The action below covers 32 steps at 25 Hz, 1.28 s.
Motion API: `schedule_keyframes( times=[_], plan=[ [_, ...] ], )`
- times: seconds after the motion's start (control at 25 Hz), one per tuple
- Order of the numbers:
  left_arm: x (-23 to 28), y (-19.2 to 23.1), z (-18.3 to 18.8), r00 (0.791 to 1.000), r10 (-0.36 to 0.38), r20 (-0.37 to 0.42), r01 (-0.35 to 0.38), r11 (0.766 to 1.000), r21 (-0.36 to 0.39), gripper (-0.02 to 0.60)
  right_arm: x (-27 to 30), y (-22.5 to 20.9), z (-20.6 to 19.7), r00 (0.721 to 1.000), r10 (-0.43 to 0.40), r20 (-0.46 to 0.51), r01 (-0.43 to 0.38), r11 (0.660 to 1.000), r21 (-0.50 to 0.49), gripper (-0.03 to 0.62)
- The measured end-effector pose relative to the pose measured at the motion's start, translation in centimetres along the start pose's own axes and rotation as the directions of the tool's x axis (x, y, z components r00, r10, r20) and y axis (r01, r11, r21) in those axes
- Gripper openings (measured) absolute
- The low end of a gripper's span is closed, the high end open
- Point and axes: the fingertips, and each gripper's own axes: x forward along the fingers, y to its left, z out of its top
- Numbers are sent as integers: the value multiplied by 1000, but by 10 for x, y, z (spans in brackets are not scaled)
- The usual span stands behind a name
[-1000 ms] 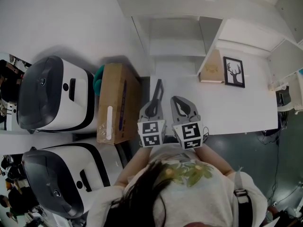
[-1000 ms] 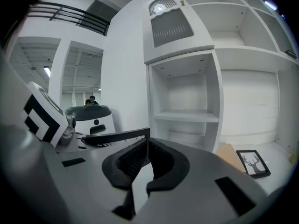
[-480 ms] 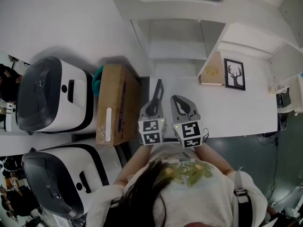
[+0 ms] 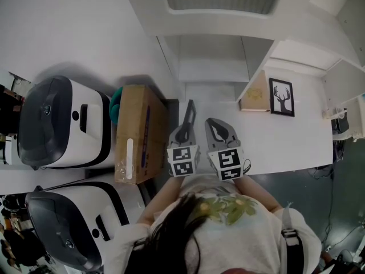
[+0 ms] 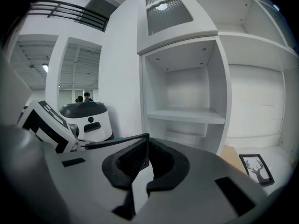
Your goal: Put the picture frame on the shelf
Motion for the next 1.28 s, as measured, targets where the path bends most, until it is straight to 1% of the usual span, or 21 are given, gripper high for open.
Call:
schedule_keyframes(
  times=[0.48,0.88,1.16,1.28],
  plan=[
    [26,7,-1,1000,15,10,-15,1000,7,35,14,-9,-9,999,-11,-34,11,1000,-1,35],
    [43,8,-6,1000,14,7,-14,1000,-9,35,19,-13,-16,998,-10,-60,10,1000,-8,35],
    [53,14,-7,999,38,21,-38,999,-10,35,24,-16,-20,997,-4,-79,3,1000,-4,35],
    [59,17,-11,999,42,13,-42,999,-24,35,26,-18,-22,997,2,-82,-2,1000,-6,35]
  ],
)
